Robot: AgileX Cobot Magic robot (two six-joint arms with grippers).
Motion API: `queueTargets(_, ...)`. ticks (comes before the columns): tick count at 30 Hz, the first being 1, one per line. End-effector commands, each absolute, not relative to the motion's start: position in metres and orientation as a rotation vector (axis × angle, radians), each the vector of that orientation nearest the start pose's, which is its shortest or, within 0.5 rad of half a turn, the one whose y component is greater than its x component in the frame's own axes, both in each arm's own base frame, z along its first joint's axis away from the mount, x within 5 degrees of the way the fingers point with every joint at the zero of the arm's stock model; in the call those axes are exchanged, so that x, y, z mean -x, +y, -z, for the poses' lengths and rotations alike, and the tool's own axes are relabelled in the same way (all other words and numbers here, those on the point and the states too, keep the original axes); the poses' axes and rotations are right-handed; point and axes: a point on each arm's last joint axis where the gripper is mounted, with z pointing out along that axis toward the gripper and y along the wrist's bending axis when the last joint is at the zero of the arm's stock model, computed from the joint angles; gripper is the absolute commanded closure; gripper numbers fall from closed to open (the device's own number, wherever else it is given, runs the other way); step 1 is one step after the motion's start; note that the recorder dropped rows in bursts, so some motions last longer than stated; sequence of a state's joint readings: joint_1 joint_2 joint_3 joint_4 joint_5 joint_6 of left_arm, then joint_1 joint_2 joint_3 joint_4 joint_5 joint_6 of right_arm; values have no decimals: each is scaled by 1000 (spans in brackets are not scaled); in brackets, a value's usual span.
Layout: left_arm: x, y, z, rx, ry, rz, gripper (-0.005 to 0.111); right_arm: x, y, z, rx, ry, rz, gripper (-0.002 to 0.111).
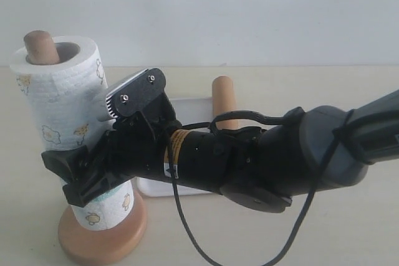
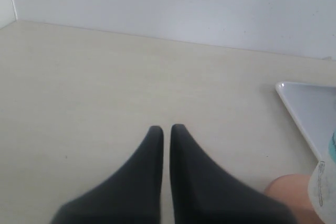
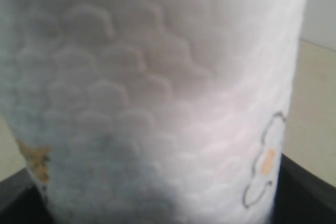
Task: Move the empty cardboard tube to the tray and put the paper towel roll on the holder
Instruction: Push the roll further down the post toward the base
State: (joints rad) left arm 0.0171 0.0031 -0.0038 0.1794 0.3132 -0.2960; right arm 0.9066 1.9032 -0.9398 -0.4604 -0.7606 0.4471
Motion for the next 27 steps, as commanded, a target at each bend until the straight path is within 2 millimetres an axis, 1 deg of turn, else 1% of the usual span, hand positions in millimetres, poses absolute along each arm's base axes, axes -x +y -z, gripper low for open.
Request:
queueTargets(1,-54,6,-185,169,1785,28,103,-220,325,-188,916,1565,-1004,108)
queueTargets(4,-54,6,-185,169,1785,28,103,-220,325,-188,913,1570,-1008,108)
queueTargets(6,-54,6,-185,169,1785,28,103,-220,326,-184,915,1576,-1009,108)
queueTargets(9,-54,6,-185,169,1785,28,103,-221,328,-172,923,1590,-1014,108)
queueTargets(11,-54,6,-185,169,1785,28,103,-221,329,-166,926,1584,-1023,103)
queueTargets(13,-54,6,-185,169,1785,28,103,-221,329,-166,922,1572,-1034,93)
queueTargets(17,-54,6,-185,169,1785,28,103,-220,330,-168,913,1554,-1048,67)
queueTargets(27,-54,6,-185,169,1785,28,103,-221,330,-168,900,1556,-1047,24)
